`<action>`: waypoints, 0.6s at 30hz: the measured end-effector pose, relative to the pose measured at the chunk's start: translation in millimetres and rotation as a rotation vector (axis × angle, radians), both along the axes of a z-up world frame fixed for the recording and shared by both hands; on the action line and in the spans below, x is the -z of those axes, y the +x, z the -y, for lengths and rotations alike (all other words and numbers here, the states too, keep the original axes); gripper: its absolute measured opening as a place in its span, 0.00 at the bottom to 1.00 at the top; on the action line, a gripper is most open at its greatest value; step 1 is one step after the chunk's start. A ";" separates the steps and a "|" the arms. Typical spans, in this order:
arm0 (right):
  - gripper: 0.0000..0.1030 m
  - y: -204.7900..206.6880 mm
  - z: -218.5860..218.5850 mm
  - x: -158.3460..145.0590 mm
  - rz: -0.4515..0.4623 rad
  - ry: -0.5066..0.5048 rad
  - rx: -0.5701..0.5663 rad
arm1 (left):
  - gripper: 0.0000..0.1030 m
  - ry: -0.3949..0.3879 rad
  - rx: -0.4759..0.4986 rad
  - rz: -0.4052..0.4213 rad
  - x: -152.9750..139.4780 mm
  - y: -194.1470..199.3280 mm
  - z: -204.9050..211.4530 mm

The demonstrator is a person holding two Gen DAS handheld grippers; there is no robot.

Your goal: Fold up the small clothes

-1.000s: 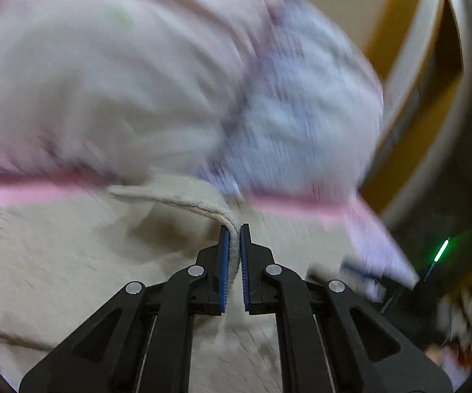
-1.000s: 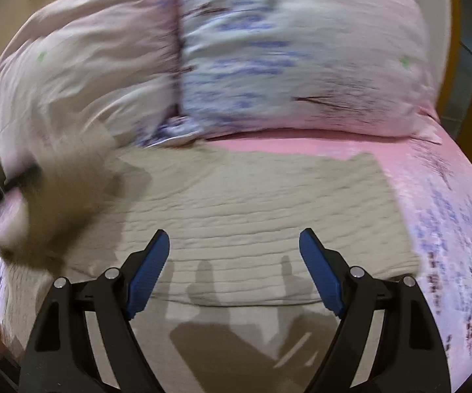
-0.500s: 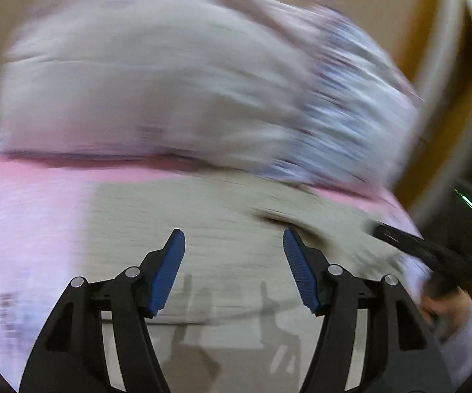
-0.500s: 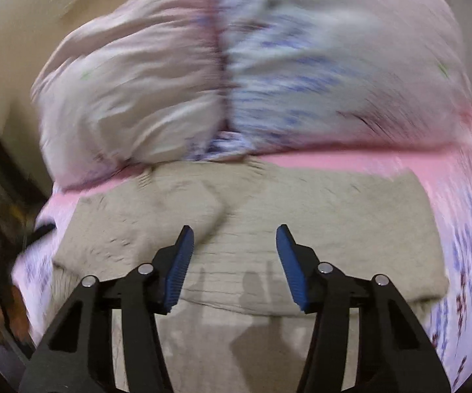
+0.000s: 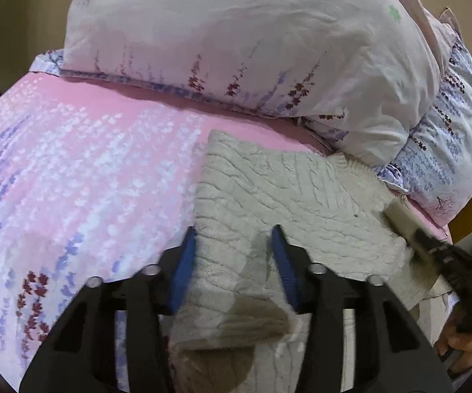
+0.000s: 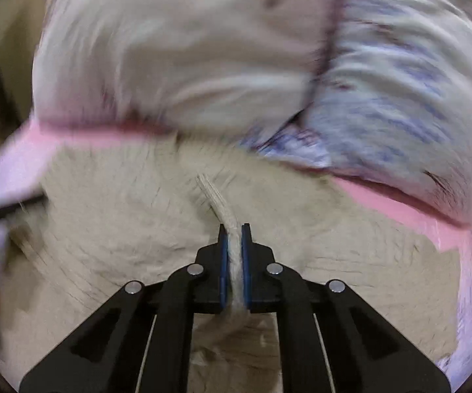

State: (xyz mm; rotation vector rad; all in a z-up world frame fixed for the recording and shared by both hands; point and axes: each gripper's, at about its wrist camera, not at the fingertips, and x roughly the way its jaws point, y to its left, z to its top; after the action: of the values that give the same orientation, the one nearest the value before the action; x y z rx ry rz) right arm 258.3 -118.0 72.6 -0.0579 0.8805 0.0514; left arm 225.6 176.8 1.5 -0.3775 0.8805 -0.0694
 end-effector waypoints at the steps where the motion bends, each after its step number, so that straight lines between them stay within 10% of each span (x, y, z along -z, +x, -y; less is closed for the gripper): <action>1: 0.07 -8.1 11.9 -9.2 0.040 0.036 0.028 | 0.38 -0.002 -0.005 0.005 0.9 0.9 0.4; 5: 0.07 -52.6 74.1 -24.8 0.134 0.257 0.176 | 0.31 -0.043 -0.023 0.020 4.6 -1.9 -6.7; 12: 0.22 -72.9 142.7 36.4 -0.103 0.583 0.301 | 0.31 -0.086 -0.023 0.014 4.6 -3.9 -12.0; 15: 0.37 -69.8 154.9 36.4 -0.090 0.640 0.320 | 0.31 -0.122 -0.030 0.005 4.7 -3.4 -15.5; 18: 0.27 -61.5 160.8 40.9 -0.101 0.640 0.333 | 0.31 -0.128 -0.037 0.005 4.6 -2.2 -15.2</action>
State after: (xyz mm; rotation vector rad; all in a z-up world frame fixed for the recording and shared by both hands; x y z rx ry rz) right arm 196.8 -278.8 31.7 0.6934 0.9300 0.0227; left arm 223.4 191.9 -3.1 -0.5131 0.8665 -0.0924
